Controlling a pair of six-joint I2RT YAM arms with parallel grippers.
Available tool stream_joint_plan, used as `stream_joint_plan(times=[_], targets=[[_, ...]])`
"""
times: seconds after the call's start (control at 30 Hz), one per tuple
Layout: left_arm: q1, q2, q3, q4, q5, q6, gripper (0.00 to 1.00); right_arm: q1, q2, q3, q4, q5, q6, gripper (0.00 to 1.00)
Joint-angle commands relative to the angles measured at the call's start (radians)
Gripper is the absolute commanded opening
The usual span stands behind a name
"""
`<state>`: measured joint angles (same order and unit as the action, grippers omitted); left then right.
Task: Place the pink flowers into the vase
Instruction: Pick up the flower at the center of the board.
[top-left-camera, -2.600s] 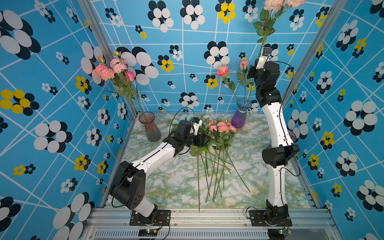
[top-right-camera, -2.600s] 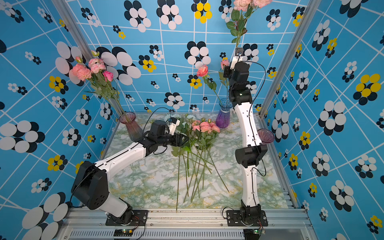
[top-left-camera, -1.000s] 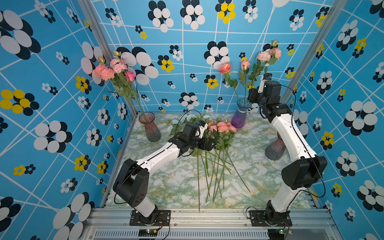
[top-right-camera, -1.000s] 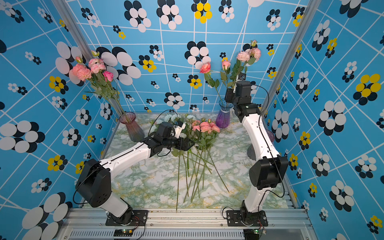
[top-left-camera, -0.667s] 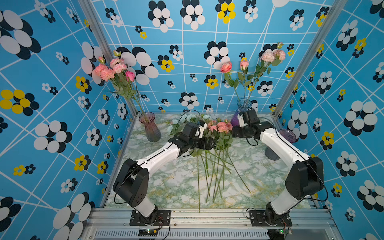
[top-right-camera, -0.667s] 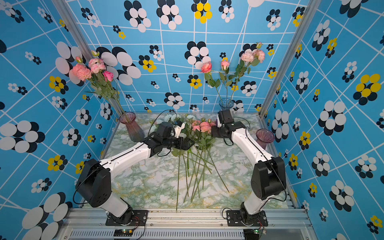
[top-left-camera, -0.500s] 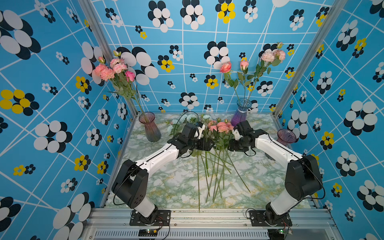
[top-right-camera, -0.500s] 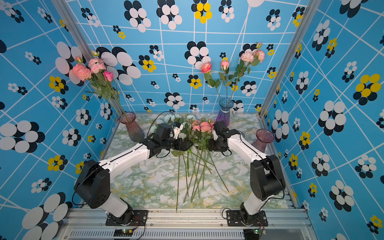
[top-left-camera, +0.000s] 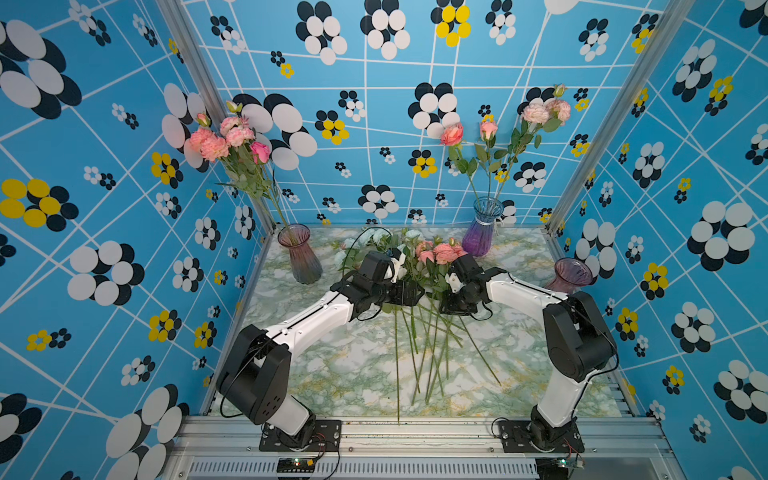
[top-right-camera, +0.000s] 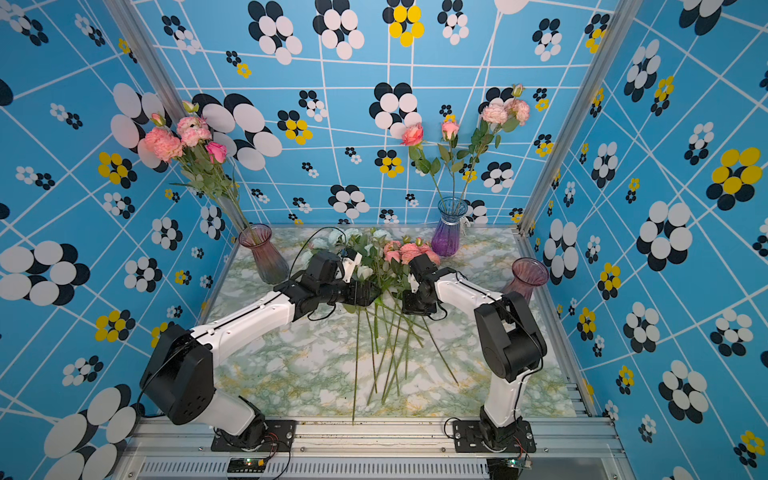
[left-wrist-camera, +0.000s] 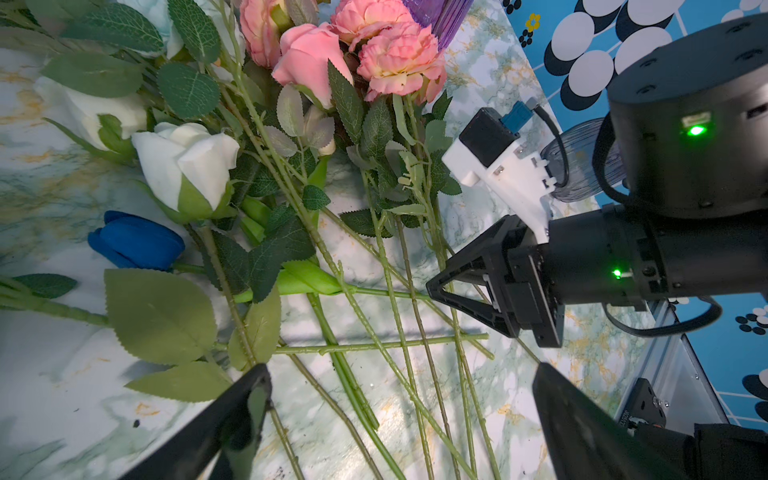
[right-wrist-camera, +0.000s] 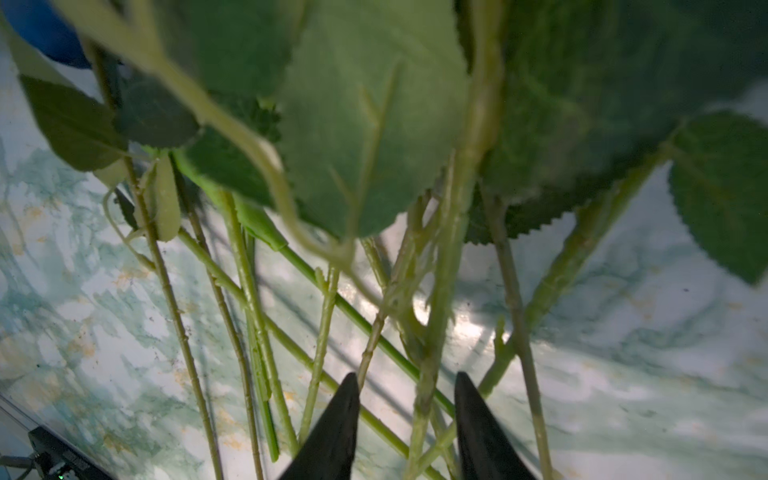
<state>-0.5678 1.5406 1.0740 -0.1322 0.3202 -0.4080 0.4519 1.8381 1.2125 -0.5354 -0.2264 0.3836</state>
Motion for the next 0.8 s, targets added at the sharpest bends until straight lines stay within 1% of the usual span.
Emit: stream_joint_plan(times=[0.0, 0.1, 0.17, 0.27, 0.37, 0.47, 0.57, 0.67, 0.77], targets=[[0.013, -0.028, -0.008, -0.014, -0.013, -0.006, 1.0, 0.002, 0.023, 0.018, 0.017, 0.005, 0.014, 0.34], [0.013, -0.021, -0.005, -0.011, -0.012, -0.007, 0.99, 0.001, 0.019, 0.035, 0.008, 0.03, 0.009, 0.22], [0.014, -0.014, -0.002, -0.007, -0.009, -0.009, 0.99, 0.002, 0.015, 0.058, -0.009, 0.042, 0.001, 0.18], [0.015, -0.002, 0.006, -0.007, -0.001, -0.009, 1.0, 0.002, -0.003, 0.109, -0.056, 0.059, -0.017, 0.09], [0.017, -0.002, 0.012, -0.007, -0.001, -0.009, 0.99, 0.002, -0.05, 0.196, -0.131, 0.095, -0.051, 0.03], [0.022, 0.0, 0.013, -0.006, 0.002, -0.009, 0.99, 0.0, -0.096, 0.315, -0.211, 0.16, -0.101, 0.02], [0.028, 0.001, 0.017, -0.005, 0.007, -0.01, 0.99, -0.014, -0.119, 0.474, -0.27, 0.208, -0.139, 0.01], [0.029, -0.002, 0.017, -0.004, 0.01, -0.011, 0.99, -0.035, -0.131, 0.595, -0.281, 0.261, -0.18, 0.0], [0.03, -0.006, 0.015, -0.007, 0.011, -0.011, 0.99, -0.071, -0.14, 0.686, -0.229, 0.328, -0.208, 0.0]])
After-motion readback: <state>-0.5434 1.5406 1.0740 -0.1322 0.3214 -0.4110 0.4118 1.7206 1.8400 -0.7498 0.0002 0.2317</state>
